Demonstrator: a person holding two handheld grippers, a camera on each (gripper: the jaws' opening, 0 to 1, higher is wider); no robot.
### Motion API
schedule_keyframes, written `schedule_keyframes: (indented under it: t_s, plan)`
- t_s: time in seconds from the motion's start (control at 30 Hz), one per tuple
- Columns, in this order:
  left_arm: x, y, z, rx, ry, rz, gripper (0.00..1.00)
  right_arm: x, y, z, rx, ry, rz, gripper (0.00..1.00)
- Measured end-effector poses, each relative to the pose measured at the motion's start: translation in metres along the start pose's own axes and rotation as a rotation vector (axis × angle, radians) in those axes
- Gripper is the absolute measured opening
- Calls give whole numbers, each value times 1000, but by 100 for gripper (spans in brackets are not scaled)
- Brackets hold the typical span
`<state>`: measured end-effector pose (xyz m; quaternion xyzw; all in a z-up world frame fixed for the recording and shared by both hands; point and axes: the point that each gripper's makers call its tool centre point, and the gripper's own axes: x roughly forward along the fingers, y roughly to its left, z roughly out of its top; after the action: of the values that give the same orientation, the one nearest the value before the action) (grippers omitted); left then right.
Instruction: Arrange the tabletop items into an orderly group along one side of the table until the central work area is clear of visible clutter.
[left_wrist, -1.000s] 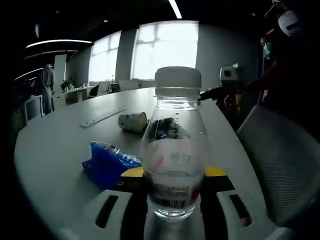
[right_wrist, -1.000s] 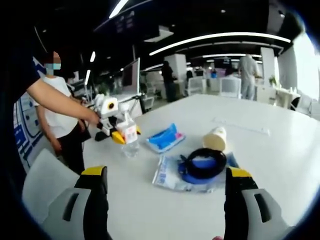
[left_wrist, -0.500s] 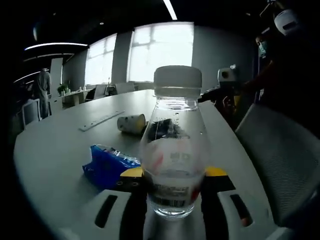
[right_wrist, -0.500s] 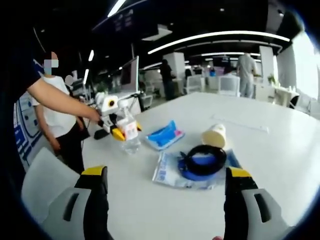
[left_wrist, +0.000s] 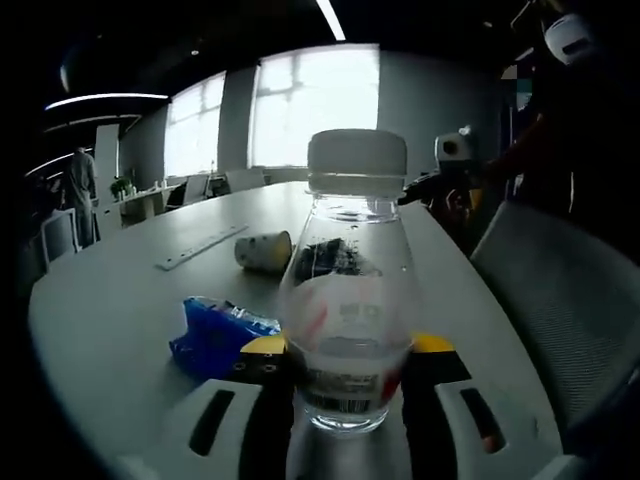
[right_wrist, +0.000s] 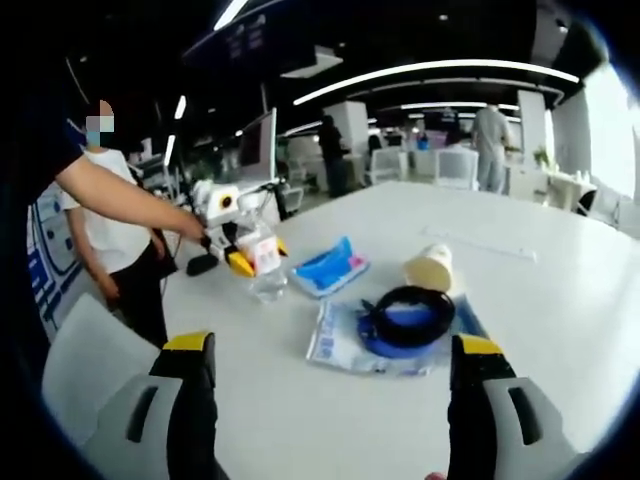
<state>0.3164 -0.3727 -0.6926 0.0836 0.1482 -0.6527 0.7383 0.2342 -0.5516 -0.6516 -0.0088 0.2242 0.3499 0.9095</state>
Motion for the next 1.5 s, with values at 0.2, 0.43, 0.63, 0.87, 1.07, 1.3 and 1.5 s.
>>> schedule_keyframes:
  t_s: [0.2, 0.43, 0.63, 0.87, 1.07, 1.3, 1.5]
  plan:
    - [0, 4, 0, 9, 4, -2, 40, 2, 2, 0, -2, 3, 0, 95]
    - [1, 9, 0, 27, 13, -10, 40, 3, 3, -1, 1, 2, -4, 95]
    - [2, 16, 0, 36, 20, -15, 40, 1, 2, -1, 6, 2, -13, 95]
    - [4, 23, 2, 45, 23, -20, 40, 1, 0, 1, 9, 0, -23, 95]
    - [4, 26, 1, 45, 30, -28, 40, 0, -2, 2, 15, -5, -31, 95]
    - [5, 28, 1, 30, 26, -7, 41, 0, -2, 3, 20, -11, -31, 96]
    - [6, 27, 4, 14, 14, 16, 49, 0, -1, 4, 18, -15, -26, 96]
